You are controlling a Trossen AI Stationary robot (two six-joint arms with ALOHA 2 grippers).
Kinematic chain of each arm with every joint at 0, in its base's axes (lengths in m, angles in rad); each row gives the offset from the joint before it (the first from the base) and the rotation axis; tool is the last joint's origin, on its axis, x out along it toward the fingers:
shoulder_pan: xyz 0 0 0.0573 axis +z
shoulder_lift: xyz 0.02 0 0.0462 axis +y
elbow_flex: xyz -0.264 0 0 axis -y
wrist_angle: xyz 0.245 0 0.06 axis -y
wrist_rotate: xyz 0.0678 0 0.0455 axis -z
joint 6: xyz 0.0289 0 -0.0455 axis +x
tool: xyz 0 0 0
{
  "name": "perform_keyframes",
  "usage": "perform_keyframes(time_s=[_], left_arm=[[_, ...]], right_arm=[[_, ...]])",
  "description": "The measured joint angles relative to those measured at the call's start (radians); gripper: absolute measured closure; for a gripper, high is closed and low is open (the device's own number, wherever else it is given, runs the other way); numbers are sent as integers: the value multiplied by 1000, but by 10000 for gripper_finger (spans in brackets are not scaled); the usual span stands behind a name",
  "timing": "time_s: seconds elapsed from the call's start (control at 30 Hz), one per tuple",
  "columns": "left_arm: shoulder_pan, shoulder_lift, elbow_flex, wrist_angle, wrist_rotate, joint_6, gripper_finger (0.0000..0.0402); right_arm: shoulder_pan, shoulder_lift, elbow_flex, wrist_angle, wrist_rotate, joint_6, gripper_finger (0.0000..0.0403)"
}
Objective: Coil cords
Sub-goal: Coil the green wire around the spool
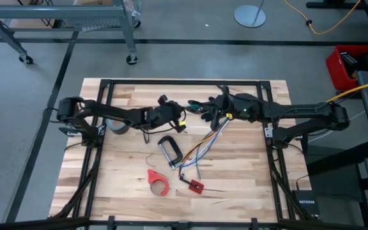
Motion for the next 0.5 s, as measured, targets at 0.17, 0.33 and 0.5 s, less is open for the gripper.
perform_keyframes(time_s=[0.17,0.33,0.5], left_arm=[[0,-87,0,-76,-7,2,401],[0,-149,0,-206,-7,-45,401],[-3,-177,1,-361,11,-159,401]], right_arm=[[0,64,-1,6,17,1,400],[0,123,-2,15,94,1,400],[0,143,-2,38,158,1,400]])
